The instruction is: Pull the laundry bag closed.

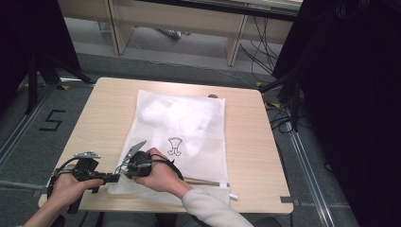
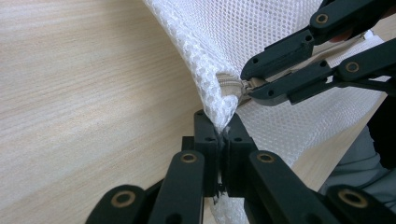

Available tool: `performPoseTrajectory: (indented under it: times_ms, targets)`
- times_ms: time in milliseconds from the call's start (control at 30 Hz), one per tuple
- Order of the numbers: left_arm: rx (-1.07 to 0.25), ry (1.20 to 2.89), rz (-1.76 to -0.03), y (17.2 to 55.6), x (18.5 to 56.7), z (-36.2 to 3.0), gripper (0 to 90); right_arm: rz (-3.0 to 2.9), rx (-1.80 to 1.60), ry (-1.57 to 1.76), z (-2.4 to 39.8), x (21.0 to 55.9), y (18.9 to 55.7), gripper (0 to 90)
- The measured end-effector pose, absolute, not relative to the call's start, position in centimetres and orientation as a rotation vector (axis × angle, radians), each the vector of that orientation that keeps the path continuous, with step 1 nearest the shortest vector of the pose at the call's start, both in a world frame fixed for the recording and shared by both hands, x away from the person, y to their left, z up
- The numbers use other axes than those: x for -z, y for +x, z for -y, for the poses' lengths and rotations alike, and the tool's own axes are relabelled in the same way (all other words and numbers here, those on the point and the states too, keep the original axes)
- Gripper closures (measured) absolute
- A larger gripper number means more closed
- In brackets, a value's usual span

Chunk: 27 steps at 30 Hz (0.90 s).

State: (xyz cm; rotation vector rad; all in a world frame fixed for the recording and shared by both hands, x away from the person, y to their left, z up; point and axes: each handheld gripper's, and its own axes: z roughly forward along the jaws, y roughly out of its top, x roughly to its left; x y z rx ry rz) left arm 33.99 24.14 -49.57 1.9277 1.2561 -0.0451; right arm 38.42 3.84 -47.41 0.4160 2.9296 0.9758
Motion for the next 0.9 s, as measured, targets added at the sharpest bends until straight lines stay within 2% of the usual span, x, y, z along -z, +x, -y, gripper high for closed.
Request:
performPoseTrajectory:
  times_ms: [900]
  targets:
    - [0.060, 1.917, -1.263, 33.98, 49.54, -24.07, 86.5, -2.967, -0.923, 0.461, -2.87, 47.87, 38.26, 82.6]
